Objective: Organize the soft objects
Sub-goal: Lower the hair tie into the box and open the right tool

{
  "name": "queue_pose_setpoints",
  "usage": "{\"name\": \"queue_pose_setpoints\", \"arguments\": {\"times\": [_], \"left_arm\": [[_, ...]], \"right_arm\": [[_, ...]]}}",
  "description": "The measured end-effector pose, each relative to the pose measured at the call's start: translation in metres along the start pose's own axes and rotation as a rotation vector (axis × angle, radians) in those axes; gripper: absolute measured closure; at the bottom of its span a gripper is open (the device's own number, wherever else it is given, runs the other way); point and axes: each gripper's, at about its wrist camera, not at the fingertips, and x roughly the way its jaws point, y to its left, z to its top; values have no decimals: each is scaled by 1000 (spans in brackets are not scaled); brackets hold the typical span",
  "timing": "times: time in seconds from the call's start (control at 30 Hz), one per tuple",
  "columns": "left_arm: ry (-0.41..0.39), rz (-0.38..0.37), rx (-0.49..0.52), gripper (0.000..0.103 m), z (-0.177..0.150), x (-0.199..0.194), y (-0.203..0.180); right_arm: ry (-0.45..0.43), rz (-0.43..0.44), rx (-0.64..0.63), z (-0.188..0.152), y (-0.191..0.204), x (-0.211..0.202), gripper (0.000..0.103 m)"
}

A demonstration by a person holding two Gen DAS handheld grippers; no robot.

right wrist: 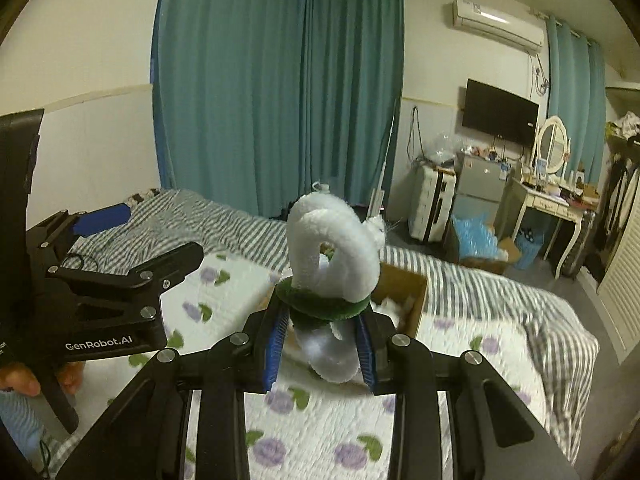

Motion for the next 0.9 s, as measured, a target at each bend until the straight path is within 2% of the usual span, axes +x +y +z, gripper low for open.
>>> {"name": "queue_pose_setpoints", "arguments": {"times": [0.23, 0.37, 0.5, 0.63, 0.9], "left_arm": [[-34, 26, 39, 0, 43, 51, -12], [-33, 32, 33, 0, 63, 98, -17], [-23, 24, 10, 0, 71, 145, -19], [7, 28, 14, 0, 59, 185, -20], [109, 26, 30, 0, 19, 239, -23]], "right_arm": [[-17, -21, 1, 48, -24, 46, 72], [-13, -45, 13, 73, -44, 84, 72], [11, -67, 20, 85, -62, 126, 72], [67, -81, 25, 77, -72, 174, 72], [245, -51, 77, 20, -85, 267, 72]]}}
